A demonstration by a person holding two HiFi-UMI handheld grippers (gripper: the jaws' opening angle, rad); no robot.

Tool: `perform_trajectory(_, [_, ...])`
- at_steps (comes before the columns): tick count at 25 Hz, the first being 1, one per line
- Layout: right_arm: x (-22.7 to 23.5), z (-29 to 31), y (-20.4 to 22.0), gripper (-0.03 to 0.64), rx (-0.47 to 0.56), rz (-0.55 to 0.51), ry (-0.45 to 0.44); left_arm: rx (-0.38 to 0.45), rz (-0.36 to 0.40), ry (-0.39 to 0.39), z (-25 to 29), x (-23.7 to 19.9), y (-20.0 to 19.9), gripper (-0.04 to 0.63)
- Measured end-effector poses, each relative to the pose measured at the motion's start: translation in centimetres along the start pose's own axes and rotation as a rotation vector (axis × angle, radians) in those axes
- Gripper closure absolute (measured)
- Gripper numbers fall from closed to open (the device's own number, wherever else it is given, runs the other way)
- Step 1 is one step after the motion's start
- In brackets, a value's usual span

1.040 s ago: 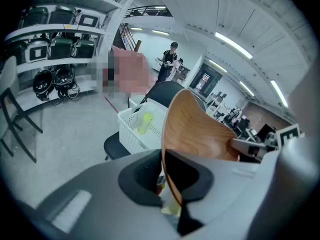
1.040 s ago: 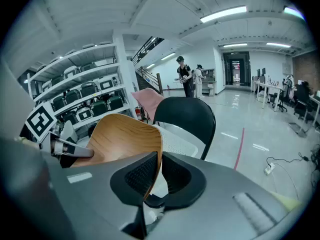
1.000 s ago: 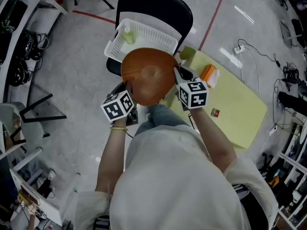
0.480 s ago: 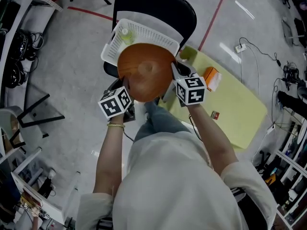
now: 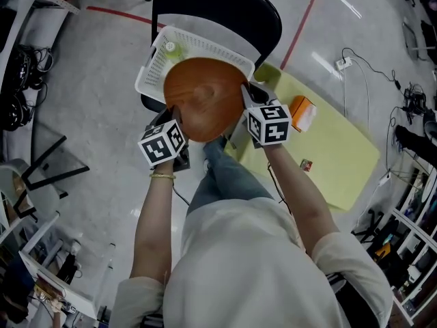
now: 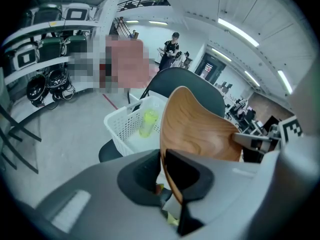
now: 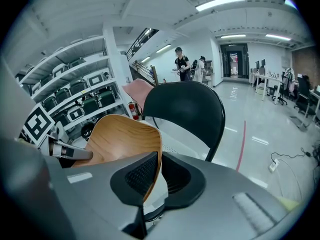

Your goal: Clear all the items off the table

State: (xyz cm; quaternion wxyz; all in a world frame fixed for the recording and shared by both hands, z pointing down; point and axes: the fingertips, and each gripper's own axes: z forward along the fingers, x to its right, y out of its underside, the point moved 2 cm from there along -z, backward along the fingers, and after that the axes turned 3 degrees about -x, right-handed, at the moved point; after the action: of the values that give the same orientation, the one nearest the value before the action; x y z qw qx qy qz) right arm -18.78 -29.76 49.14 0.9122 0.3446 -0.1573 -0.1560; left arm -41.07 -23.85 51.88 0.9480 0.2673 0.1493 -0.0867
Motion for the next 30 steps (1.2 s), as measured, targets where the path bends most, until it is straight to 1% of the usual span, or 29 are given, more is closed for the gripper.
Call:
perform_trajectory(4, [1.0,1.7,0.1,0.592,-0.018,0.009,0.005,-0.022,0.006,-0.011,1.9,-0.1,-0.4,0.557])
perform_trajectory(10, [2.4,3.8,0.0,0.595,-0.033,0.033,0.016,-0.05,0.041,-0.024,4.3,0.0,-1.0,0.552])
perform_trajectory(18, [3.8,6.3,0.7,0.595,-0.07,0.035,0.019,-0.109,0.09,-0.057,6.9,-0.1,-0.9,0.543])
perform_trajectory(24, [4.2,8.0,1.7,0.595,-0.093,0.054,0.037,-0.158,0.106,-0.089,8.8,-0.8,-0.2,0.535])
perform_trajectory(27, [4.4,8.6,2.1,0.595,-0.101,0.065,0.042,-0.168,0.11,-0.104,9.3,-1.0,-0.3,0.535])
perform_trajectory(30, [4.7,9.2,2.3,0.594,-0.112,0.063,0.046,-0.176,0.135,-0.137,9.6,-1.0,-0.6,0.534])
